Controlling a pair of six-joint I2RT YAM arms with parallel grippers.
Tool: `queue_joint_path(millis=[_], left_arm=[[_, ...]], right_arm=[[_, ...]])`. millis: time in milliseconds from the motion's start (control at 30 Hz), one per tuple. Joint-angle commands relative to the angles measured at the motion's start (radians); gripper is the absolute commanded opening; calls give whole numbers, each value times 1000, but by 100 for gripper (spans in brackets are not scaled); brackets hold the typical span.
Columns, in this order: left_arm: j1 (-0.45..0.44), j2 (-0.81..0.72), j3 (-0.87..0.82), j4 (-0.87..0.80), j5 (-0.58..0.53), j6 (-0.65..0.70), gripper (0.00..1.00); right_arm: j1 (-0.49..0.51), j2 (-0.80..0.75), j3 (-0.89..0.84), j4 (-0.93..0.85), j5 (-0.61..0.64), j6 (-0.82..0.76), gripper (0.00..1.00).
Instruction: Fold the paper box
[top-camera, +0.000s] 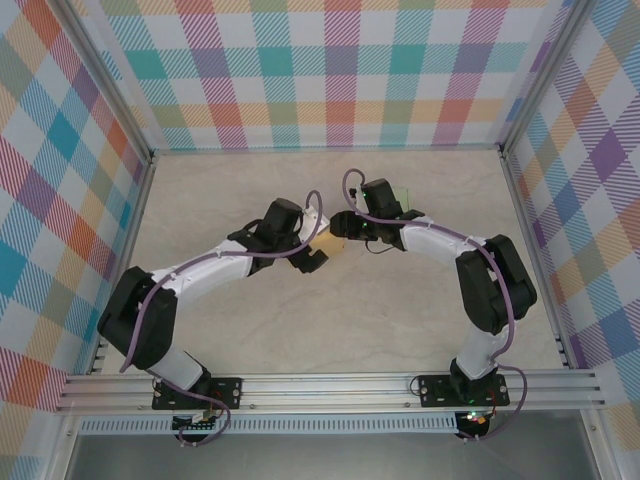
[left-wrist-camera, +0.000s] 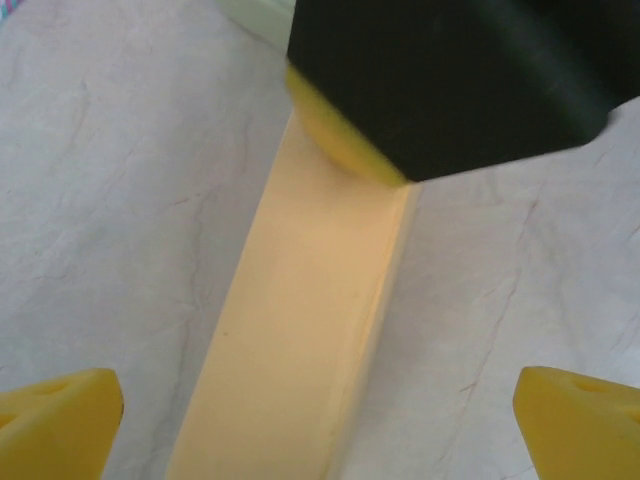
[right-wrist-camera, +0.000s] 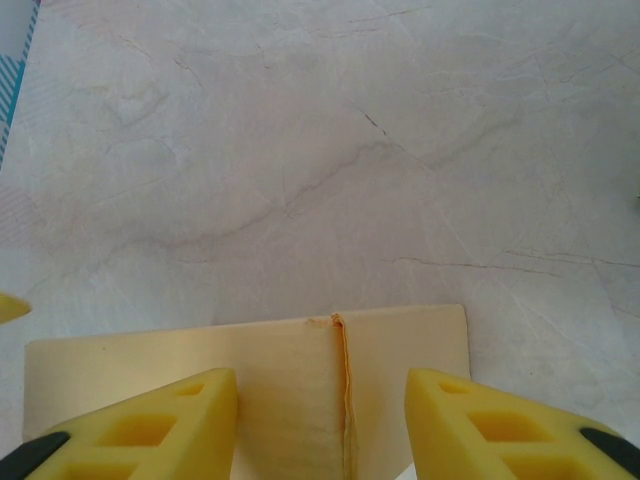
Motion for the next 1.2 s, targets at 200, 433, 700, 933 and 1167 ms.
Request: queue_joint_path(millis=[200,433,700,933,1167], left_arm=[[24,113,91,-73,-38,106,74],[22,100,61,-24,-107,185,33],[19,150,-58,282,-297,502,33],[14,144,-45,268,-274,530,99],[-30,-157,-164,216,-207,302,100]], right_arm=[[-2,-33,-12,-116,0,-33,48],[-5,-113,-8,-163,25,-26,52],[-45,-354,-48,-286,211,-5,75],[-53,-566,-108,-375,406,-44,100],[-53,-731,-245,-291,640,-141,100]])
